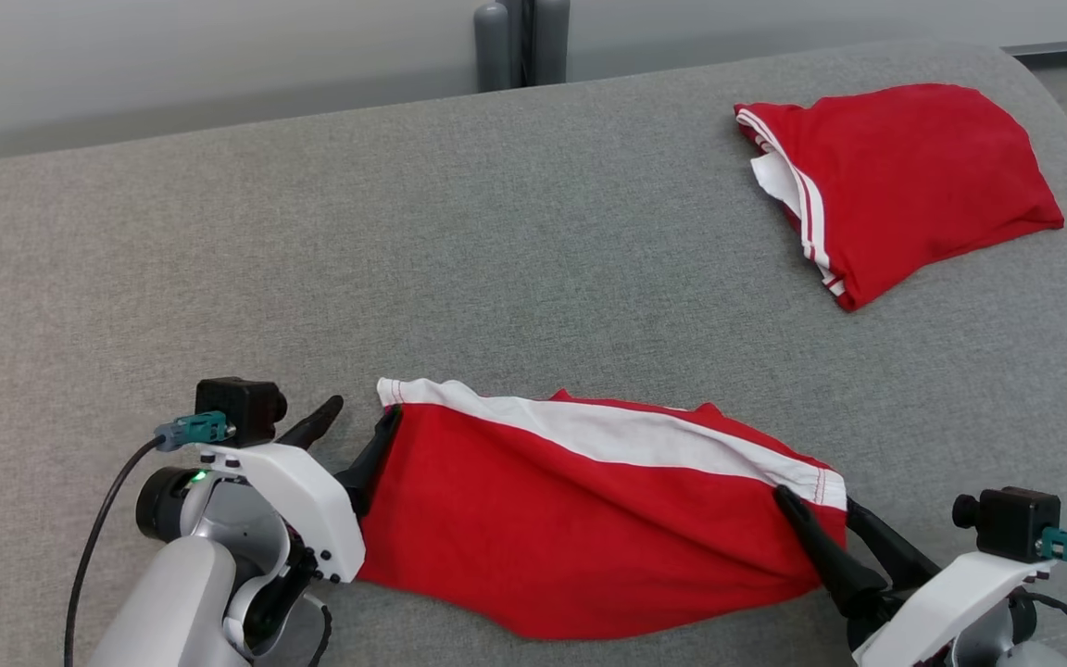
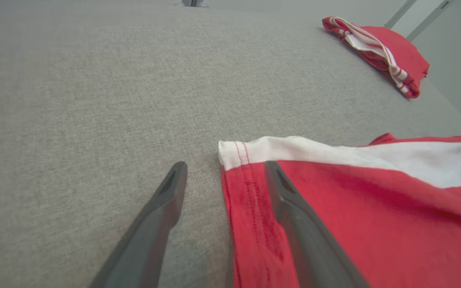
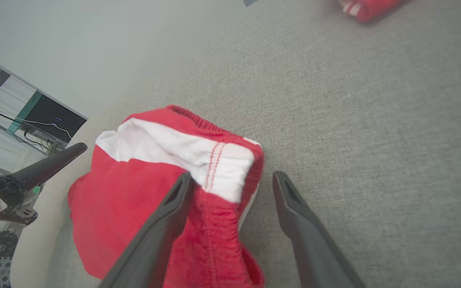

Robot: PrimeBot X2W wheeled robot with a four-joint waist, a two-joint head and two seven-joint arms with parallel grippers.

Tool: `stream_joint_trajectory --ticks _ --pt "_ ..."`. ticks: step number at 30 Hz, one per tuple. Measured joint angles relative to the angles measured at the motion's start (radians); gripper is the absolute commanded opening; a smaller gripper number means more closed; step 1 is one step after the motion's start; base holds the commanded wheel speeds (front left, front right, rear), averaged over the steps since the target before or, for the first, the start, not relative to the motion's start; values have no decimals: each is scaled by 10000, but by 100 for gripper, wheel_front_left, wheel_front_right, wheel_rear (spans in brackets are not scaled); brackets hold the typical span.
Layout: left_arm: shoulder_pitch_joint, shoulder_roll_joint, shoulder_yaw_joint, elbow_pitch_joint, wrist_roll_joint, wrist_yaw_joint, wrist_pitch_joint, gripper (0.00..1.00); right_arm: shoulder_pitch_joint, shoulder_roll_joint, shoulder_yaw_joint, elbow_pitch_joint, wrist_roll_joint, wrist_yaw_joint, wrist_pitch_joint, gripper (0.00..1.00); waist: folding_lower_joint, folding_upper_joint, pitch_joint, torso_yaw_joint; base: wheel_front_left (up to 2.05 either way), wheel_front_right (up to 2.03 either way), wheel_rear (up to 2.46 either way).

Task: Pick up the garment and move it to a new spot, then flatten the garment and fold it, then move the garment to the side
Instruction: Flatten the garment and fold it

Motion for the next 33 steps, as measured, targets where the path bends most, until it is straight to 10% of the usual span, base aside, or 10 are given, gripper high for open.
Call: stream_joint_trajectory --ticks 11,15,18,20,33 --pt "-930 107 -569 1233 -441 -44 69 100 -389 -414 796 -222 387 0 -652 100 0 0 333 -432 0 0 0" --pt "-1166 109 -742 1484 -577 -46 -46 100 -474 -500 1081 -265 520 0 -838 44 0 0 382 -502 0 0 0" --pt "-1206 165 -918 1524 -690 -58 -59 49 -610 -581 1315 -328 635 0 -972 0 0 0 367 -491 0 0 0" --pt "-1207 184 -1080 1478 -880 -59 -130 0 -625 -673 1417 -337 717 0 -1047 0 0 0 346 -464 0 0 0" --pt "-654 876 -966 -27 -1371 36 -1476 0 -809 -1016 1283 -558 575 0 -1718 0 0 0 -100 -193 0 0 0"
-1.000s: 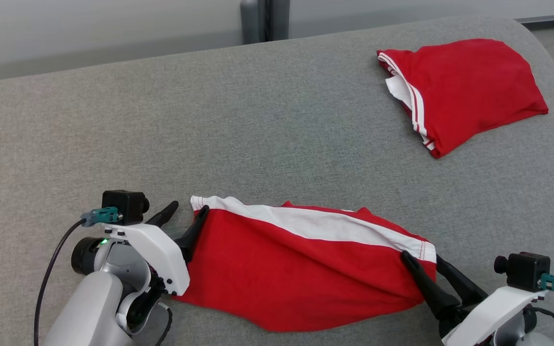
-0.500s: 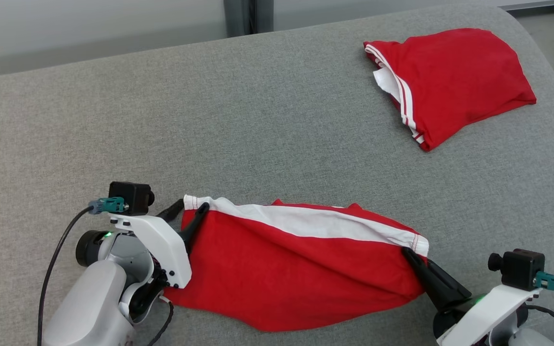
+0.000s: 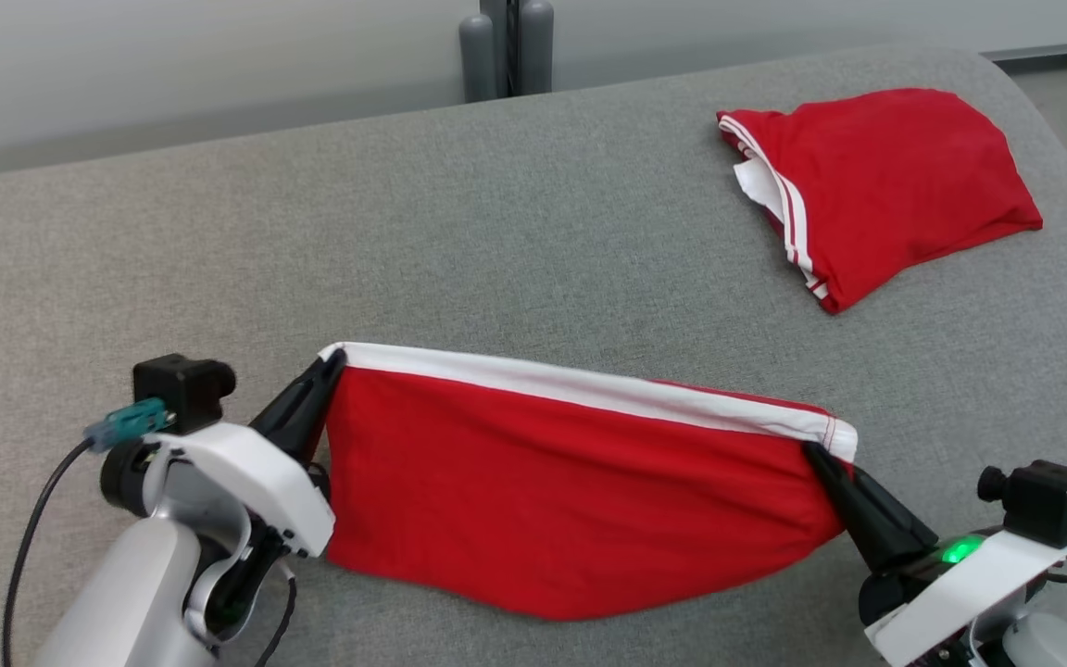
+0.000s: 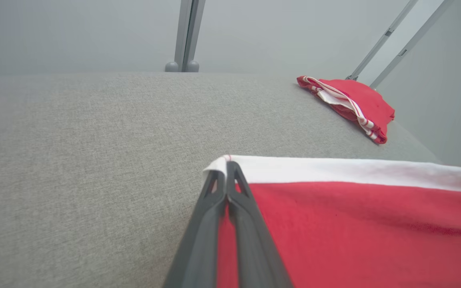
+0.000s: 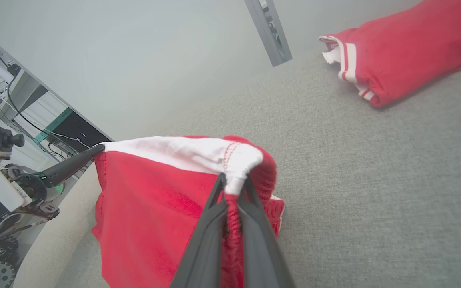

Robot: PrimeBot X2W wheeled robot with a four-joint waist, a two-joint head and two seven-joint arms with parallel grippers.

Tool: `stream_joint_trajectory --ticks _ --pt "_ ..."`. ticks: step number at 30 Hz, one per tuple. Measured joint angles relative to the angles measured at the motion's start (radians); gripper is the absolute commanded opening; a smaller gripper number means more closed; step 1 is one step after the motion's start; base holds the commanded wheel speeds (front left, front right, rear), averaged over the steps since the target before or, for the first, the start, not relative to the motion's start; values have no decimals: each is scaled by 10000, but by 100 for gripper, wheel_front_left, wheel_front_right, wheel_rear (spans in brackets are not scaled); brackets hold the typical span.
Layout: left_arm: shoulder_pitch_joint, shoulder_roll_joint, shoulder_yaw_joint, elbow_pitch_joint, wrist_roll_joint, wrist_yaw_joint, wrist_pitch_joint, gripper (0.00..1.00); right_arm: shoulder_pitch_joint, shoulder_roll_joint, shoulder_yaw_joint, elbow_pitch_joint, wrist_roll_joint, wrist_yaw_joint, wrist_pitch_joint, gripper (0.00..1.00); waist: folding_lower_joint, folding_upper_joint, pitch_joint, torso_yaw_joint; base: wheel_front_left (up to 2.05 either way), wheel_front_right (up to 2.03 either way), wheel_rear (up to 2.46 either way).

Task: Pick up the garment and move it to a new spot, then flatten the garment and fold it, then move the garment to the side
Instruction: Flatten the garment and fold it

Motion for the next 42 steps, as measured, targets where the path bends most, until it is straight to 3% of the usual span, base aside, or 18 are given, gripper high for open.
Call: stream_joint_trajectory --ticks 11,19,25,28,33,42 --pt "2370 863 660 -3639 98 1252 -320 0 454 -153 -1037 -884 -811 2 -104 0 0 0 -767 335 0 0 0" --pt "2501 1248 665 -4941 278 1576 228 0 382 -86 -1613 -1064 -1221 2 21 0 0 0 -974 666 0 0 0" --pt "742 1438 713 -4638 384 1269 612 0 -1375 67 -1639 -761 -1227 2 456 0 0 0 -443 722 0 0 0" --pt "-1126 1452 763 -3800 441 713 569 0 -3223 58 -1523 -295 -1083 2 717 0 0 0 154 770 0 0 0" --pt "-3795 1394 579 -2178 560 199 527 0 -5726 17 -1110 481 -826 2 986 0 0 0 1043 884 0 0 0" --pt "-8984 1174 -194 702 968 -107 -17 0 -10301 -27 -591 2437 -836 13 548 0 0 0 2927 1197 0 0 0"
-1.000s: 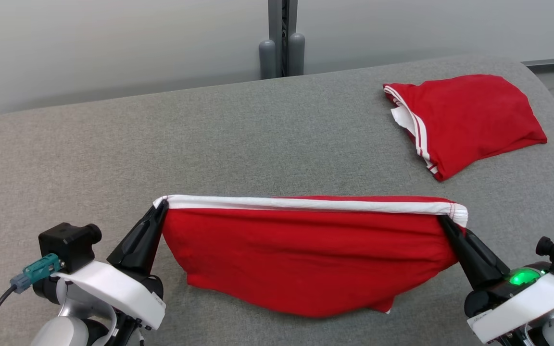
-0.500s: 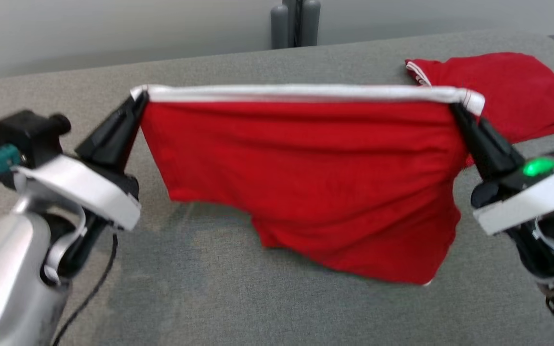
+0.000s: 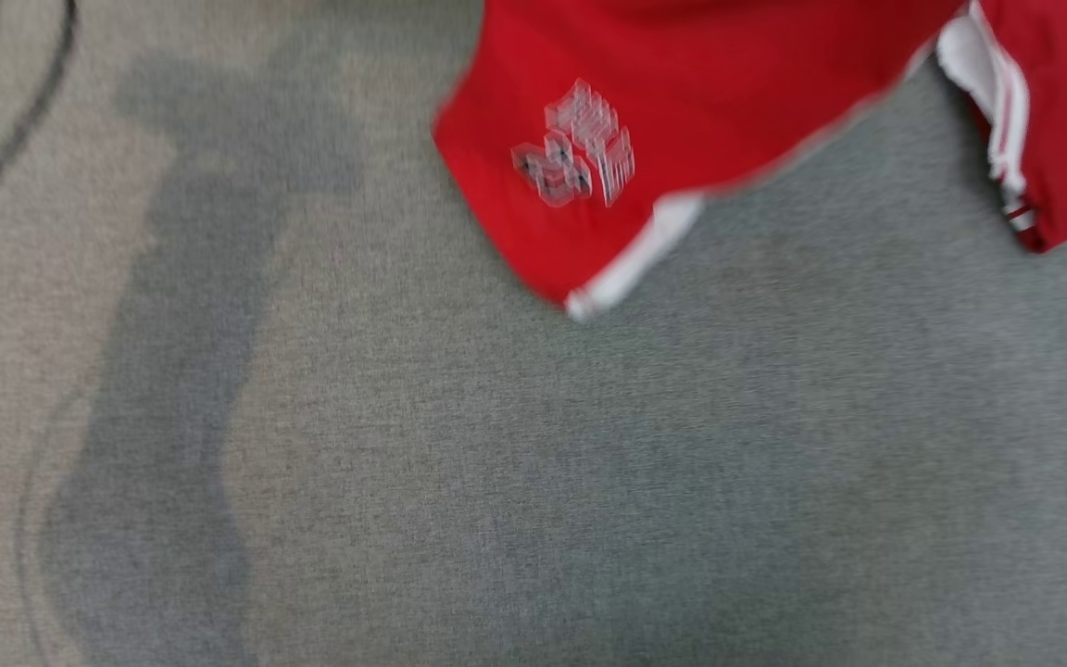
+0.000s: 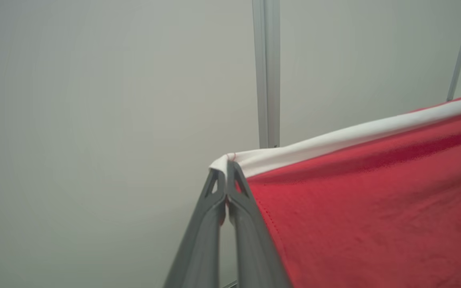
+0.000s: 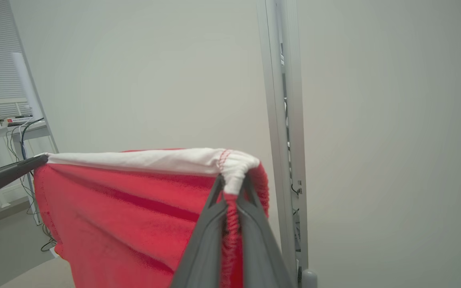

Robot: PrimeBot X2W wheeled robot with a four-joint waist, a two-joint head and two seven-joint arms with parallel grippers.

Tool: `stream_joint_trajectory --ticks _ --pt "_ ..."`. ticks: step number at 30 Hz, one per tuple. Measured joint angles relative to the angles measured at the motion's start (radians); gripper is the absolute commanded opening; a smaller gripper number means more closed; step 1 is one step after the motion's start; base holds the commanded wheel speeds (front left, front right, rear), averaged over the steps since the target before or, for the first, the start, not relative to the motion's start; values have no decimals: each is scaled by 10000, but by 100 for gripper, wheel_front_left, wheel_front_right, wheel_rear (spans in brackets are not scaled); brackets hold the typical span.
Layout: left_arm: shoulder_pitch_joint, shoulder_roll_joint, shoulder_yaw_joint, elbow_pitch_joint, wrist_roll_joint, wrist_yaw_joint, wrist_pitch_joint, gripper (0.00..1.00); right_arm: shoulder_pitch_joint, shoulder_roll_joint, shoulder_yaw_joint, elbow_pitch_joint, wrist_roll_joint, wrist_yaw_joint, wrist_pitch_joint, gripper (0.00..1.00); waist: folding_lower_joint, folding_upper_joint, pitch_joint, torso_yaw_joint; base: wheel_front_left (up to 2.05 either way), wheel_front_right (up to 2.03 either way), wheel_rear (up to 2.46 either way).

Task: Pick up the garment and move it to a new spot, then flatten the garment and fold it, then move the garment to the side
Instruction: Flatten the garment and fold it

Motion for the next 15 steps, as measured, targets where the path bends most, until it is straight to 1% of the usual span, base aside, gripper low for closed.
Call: stream_joint_trajectory --ticks 2,7,12,15 --pt "-988 21 -182 437 130 -2 -370 0 -892 19 90 477 -382 2 -253 0 0 0 420 81 0 0 0" --pt "-2940 190 -541 1521 280 -15 -1225 0 -2757 305 190 1302 -763 2 -596 0 0 0 1375 281 0 0 0" --pt "-4525 219 -777 2577 387 -25 -2011 0 -4180 481 -151 1570 -1099 4 -644 0 1 -1 2008 481 0 0 0" --pt "-5181 167 -878 3170 362 -29 -2410 0 -4594 681 -380 1609 -1415 33 -652 0 0 0 2162 620 0 0 0"
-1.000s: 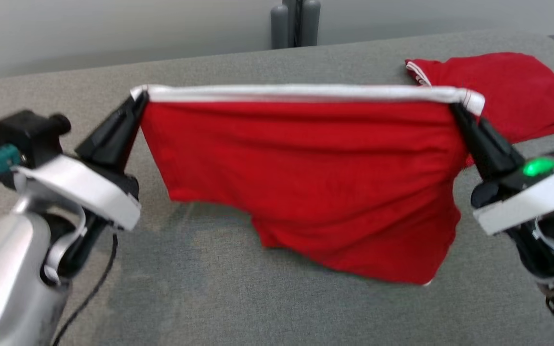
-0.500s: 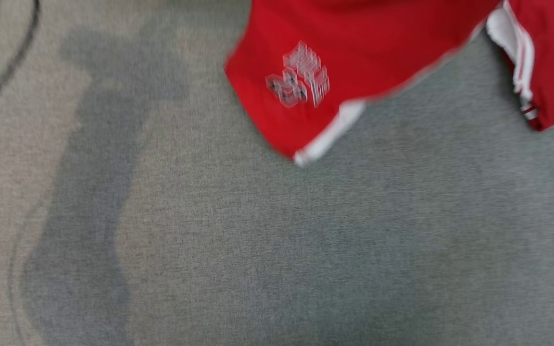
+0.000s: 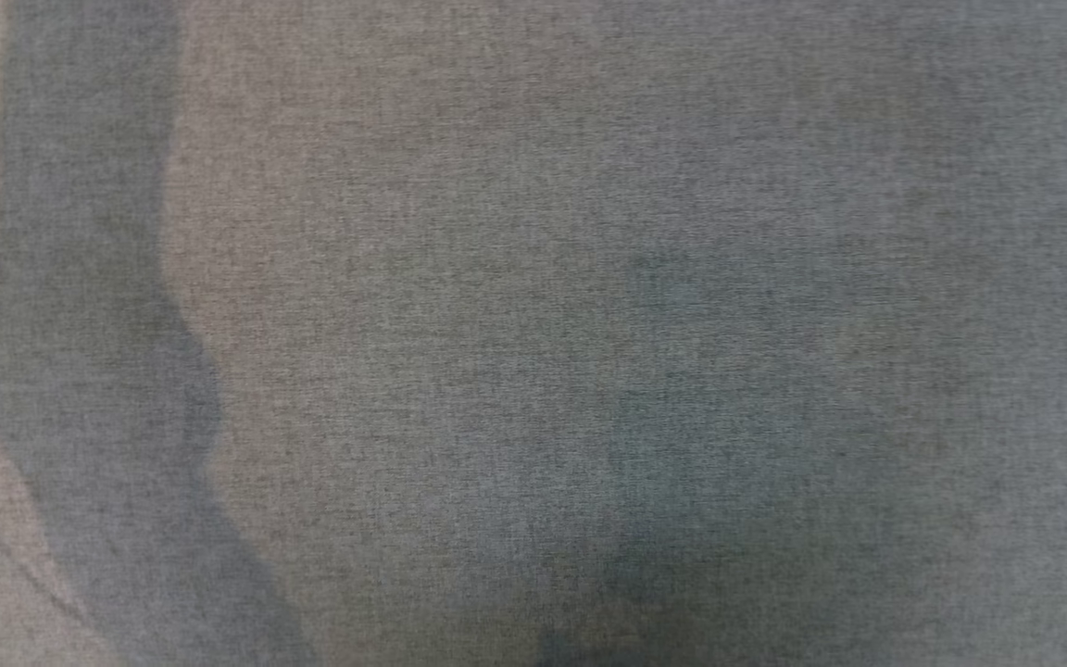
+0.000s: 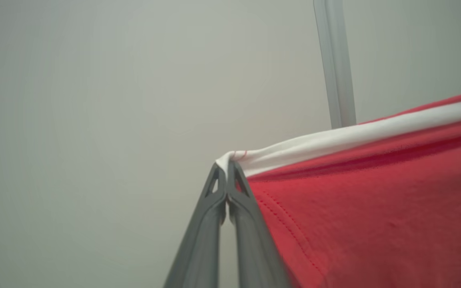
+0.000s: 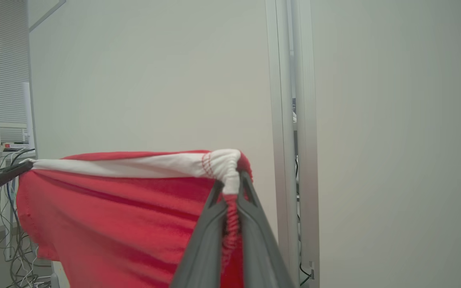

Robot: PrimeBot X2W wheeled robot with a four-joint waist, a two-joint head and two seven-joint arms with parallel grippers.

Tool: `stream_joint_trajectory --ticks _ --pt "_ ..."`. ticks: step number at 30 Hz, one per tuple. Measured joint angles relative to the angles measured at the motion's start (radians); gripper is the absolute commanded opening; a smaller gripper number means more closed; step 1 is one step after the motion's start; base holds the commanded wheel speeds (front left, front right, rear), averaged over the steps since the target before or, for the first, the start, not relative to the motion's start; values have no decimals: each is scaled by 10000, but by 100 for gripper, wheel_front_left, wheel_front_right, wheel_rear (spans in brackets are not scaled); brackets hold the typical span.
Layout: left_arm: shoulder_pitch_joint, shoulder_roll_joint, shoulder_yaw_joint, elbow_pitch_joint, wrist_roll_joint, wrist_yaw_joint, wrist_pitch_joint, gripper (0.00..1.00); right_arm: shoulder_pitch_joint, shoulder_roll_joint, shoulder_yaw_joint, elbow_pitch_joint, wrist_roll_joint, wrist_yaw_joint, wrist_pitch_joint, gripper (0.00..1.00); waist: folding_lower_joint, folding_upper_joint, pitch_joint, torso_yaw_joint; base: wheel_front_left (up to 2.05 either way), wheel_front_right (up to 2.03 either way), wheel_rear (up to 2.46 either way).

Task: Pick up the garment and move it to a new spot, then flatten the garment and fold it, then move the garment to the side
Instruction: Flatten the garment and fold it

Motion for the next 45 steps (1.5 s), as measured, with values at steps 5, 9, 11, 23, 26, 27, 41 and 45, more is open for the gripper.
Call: stream_joint_trajectory --ticks 5,9,11,23,26,27,41,45 --pt "-481 -155 -464 629 -313 2 -337 0 -57 230 -424 -12 -374 0 -10 0 0 0 25 130 0 0 0" --pt "-373 -165 -882 855 -759 4 -426 0 382 314 -293 17 -387 -2 -15 0 1 0 -74 182 0 0 0" --pt "-21 -117 -1223 913 -1093 4 -454 0 864 320 -52 38 -374 -4 -15 0 0 0 -215 195 0 0 0" --pt "4056 1076 -3392 -491 -4190 13 1058 0 4614 -25 1894 -619 104 -33 -27 0 0 0 -2082 57 0 0 0" --pt "5412 1524 -3693 -1133 -4769 13 1141 0 5676 -174 2414 -840 247 -33 -25 0 0 0 -2758 -33 0 0 0" --pt "5839 1695 -3731 -1323 -4955 13 1110 0 5973 -270 2522 -989 192 -31 -27 0 0 0 -2991 -68 0 0 0" --pt "11851 3693 -4378 -6194 -6203 2113 675 0 11303 -1053 2422 -3110 -58 -31 -27 0 0 0 -5672 -496 0 0 0" --pt "12977 4295 -4516 -7664 -6569 2894 846 0 12084 -1641 2594 -3545 303 -33 -27 0 0 0 -6030 -534 0 0 0"
